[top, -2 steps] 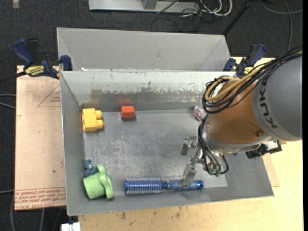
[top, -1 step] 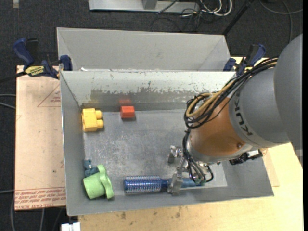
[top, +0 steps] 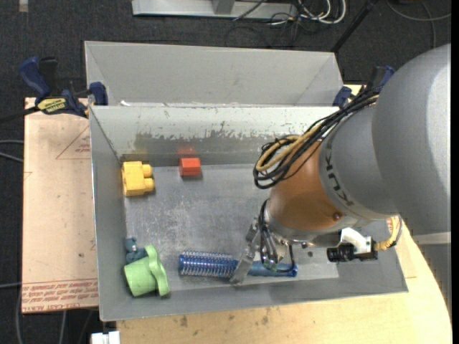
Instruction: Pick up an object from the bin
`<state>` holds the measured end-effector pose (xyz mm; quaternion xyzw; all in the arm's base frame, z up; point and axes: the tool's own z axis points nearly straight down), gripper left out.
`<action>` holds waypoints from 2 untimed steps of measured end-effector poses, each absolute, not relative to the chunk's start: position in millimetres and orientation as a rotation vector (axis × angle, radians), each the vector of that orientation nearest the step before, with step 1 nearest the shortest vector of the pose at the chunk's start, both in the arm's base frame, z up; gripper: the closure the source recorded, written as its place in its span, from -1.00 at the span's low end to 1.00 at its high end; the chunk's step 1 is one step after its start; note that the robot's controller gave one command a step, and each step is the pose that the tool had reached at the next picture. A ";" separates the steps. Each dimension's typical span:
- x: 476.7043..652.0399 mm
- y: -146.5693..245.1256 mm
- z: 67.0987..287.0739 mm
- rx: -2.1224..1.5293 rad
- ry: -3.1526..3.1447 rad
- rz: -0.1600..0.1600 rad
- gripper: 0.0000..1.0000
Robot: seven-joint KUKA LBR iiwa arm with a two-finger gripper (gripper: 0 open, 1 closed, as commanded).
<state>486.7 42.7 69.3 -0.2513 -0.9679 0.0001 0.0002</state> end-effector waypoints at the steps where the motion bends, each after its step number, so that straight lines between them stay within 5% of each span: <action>1: 486.7 42.9 69.7 -0.788 -3.041 -0.001 1.00; 2: 502.4 29.8 222.9 -0.774 -3.051 -0.002 1.00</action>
Offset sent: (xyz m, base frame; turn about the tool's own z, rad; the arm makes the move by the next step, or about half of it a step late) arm 0.0000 0.0000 0.0000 0.0000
